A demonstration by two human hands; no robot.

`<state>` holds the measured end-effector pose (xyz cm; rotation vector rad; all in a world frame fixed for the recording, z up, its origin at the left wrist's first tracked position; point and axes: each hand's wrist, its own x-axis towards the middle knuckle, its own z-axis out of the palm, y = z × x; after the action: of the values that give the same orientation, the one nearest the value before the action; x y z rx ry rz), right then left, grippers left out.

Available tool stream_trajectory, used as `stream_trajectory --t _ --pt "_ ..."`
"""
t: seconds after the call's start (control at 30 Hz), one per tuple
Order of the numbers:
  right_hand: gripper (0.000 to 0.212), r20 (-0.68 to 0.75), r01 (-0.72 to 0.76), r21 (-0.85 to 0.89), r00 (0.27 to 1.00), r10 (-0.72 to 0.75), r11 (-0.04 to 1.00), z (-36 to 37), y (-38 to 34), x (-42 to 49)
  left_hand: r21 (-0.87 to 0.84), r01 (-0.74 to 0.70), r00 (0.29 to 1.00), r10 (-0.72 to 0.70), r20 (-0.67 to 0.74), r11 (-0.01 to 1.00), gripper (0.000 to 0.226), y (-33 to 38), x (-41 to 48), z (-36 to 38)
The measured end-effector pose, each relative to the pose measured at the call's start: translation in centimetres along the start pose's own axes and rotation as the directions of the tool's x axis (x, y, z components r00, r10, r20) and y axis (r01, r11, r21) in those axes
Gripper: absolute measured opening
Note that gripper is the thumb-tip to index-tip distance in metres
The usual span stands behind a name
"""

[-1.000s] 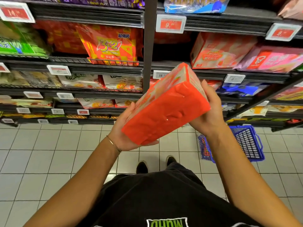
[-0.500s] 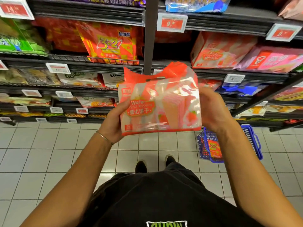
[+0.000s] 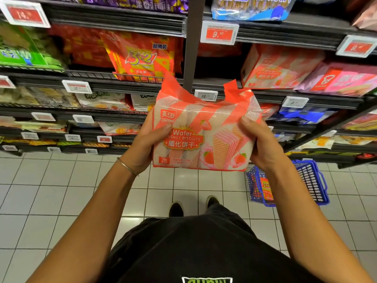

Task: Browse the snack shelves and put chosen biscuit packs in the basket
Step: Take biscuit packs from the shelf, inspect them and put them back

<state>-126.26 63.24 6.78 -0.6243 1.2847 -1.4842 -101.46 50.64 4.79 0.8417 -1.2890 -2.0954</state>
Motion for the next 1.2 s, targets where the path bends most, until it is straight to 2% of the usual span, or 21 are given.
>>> stream_trajectory --t 0.07,0.17,0.23,0.3,0.37,0.47,0.53,0.6,0.67,0.73,0.87,1.0,1.07,1.13,1.2 --pt "0.032 0.001 -0.011 0.003 1.0 0.011 1.0 -0.1 0.3 0.1 -0.017 0.015 1.0 -0.015 0.016 1.0 0.096 0.0 0.0 -0.2" --pt "0.051 -0.042 -0.047 0.044 0.998 0.049 0.998 0.3 0.7 0.3 -0.005 0.012 1.0 -0.012 0.001 1.0 0.075 -0.3 0.2 -0.3" --pt "0.056 -0.045 -0.06 0.068 0.997 0.063 0.996 0.4 0.9 0.4 0.012 0.014 1.0 -0.014 -0.022 1.0 0.064 -0.7 0.3 -0.3" --pt "0.05 -0.038 -0.06 0.075 0.997 0.063 0.995 0.2 1.1 0.5 0.04 0.039 0.999 -0.038 -0.019 0.998 0.067 -0.9 0.3 -0.5" --pt "0.048 -0.026 -0.047 0.065 0.998 0.049 0.997 -0.3 1.1 0.6 0.098 0.063 0.998 -0.063 0.0 0.993 0.081 -0.9 0.2 -1.0" --pt "0.063 -0.016 -0.021 0.023 1.0 0.021 1.0 -1.1 1.2 0.7 0.154 0.025 0.999 -0.028 0.021 0.988 0.094 -0.1 0.2 -2.1" --pt "0.074 0.003 -0.014 0.003 1.0 0.014 1.0 -1.3 1.2 0.8 0.161 -0.017 1.0 0.014 0.019 0.987 0.087 0.6 0.5 -2.7" --pt "0.077 0.03 -0.011 -0.02 0.999 0.012 1.0 -1.3 1.3 0.9 0.235 -0.056 0.998 0.055 0.014 0.97 0.069 1.0 1.1 -2.7" --pt "0.076 0.064 -0.012 -0.023 0.998 0.014 1.0 -1.0 1.4 0.8 0.324 -0.09 0.996 0.094 0.003 0.942 0.044 1.3 1.7 -2.3" --pt "0.074 0.094 -0.022 -0.007 0.995 0.023 1.0 -0.7 1.6 0.6 0.328 -0.105 0.99 0.13 -0.053 0.939 0.027 1.3 2.0 -1.9" --pt "0.075 0.138 -0.052 -0.063 0.989 0.06 0.997 -0.6 1.5 0.3 0.148 -0.112 0.97 0.141 -0.198 0.983 0.031 1.1 2.2 -1.2" --pt "0.064 0.238 -0.136 -0.028 0.961 0.139 0.99 -0.8 0.4 0.4 0.057 -0.114 0.97 0.123 -0.209 0.992 0.022 1.6 2.0 -0.8" --pt "0.065 0.24 -0.12 -0.03 0.963 0.123 0.992 -0.6 -0.3 0.7 0.079 -0.127 0.973 0.139 -0.185 0.989 0.017 2.0 1.9 -0.7" --pt "0.068 0.161 -0.053 -0.061 0.985 0.062 0.997 -0.6 -0.7 1.1 0.153 -0.148 0.973 0.171 -0.152 0.977 0.012 2.2 1.8 -0.4" --pt "0.064 0.188 0.026 -0.145 0.982 0.001 0.989 -1.0 -0.9 1.6 0.21 -0.159 0.977 0.185 -0.11 0.965 0.01 2.4 1.7 0.0"
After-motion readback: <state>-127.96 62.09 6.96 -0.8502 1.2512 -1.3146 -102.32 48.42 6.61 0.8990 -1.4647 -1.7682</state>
